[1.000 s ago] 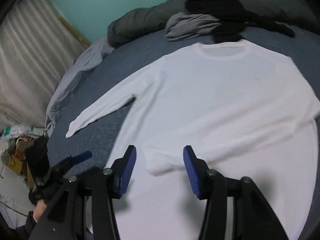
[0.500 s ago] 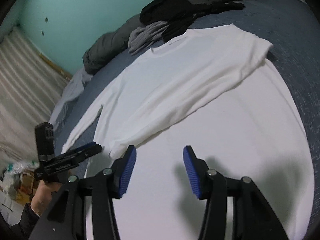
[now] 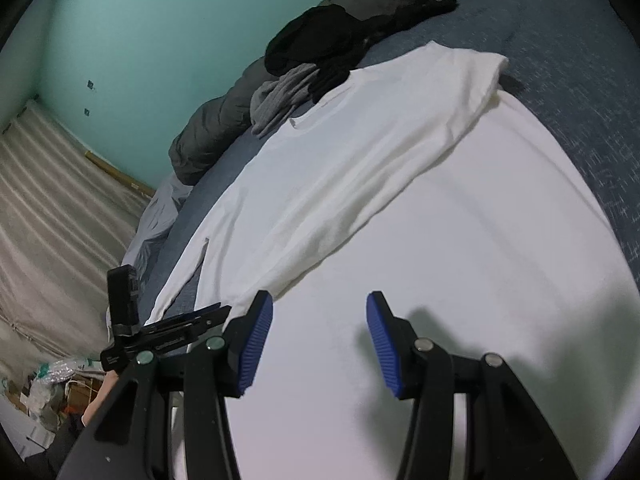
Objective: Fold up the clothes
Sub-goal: 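Grasp the shirt hem with the left gripper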
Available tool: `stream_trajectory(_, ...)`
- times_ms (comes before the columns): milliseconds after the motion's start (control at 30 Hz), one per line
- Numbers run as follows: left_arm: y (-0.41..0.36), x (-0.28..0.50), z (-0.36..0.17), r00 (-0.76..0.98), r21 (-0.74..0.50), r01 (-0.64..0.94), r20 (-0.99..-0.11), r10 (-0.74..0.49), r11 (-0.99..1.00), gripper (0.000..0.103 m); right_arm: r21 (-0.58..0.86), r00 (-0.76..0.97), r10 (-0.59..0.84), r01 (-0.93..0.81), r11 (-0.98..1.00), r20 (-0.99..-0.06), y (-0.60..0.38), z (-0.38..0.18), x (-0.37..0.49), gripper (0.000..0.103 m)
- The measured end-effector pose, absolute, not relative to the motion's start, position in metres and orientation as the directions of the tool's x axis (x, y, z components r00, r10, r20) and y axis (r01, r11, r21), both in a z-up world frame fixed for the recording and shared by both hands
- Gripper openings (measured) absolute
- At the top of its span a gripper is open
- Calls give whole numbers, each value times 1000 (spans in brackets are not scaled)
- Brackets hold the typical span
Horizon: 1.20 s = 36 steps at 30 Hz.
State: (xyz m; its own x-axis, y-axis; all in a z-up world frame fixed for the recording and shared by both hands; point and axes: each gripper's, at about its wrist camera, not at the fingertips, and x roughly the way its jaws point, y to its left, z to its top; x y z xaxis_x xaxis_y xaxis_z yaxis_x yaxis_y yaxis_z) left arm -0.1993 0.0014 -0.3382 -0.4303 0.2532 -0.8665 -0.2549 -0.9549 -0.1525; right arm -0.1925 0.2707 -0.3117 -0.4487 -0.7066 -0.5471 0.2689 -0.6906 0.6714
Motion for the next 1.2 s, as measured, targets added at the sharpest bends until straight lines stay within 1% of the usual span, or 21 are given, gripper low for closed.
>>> stream_trajectory(67,2,-199,-338,-428,-158,-258,-866,259,-953,29,677,-450,-711,270,-685,-540,271,-312,-193,50)
stream_trajectory(133,2,-200,-338,-425,-162,-263,-866,265,-951,15,679,-453,-709,264,-685,-540,272,-314,-193,50)
stream_trajectory(233,0,-199,-333,-434,-161,-265,-861,267,-951,7,682,-456,-708,256,-685,-540,274,-316,-193,50)
stream_trajectory(333,-3,-195,-324,-457,-158,-267,-847,270,-951,6,681,-459,-706,254,-686,-540,275,-317,-194,50)
stream_trajectory(567,-20,-185,-297,-524,-141,-268,-809,267,-953,5,684,-463,-704,246,-687,-539,276,-318,-194,50)
stream_trajectory(800,-47,-170,-290,-537,-140,-212,-810,234,-967,5,688,-463,-705,244,-684,-537,277,-320,-195,50)
stream_trajectory(1000,-48,-171,-296,-510,-141,-213,-828,233,-967,5,694,-460,-706,233,-681,-539,278,-322,-196,50)
stream_trajectory(1200,-52,-170,-298,-502,-172,-192,-829,247,-966,5,702,-459,-705,217,-678,-540,281,-325,-198,50)
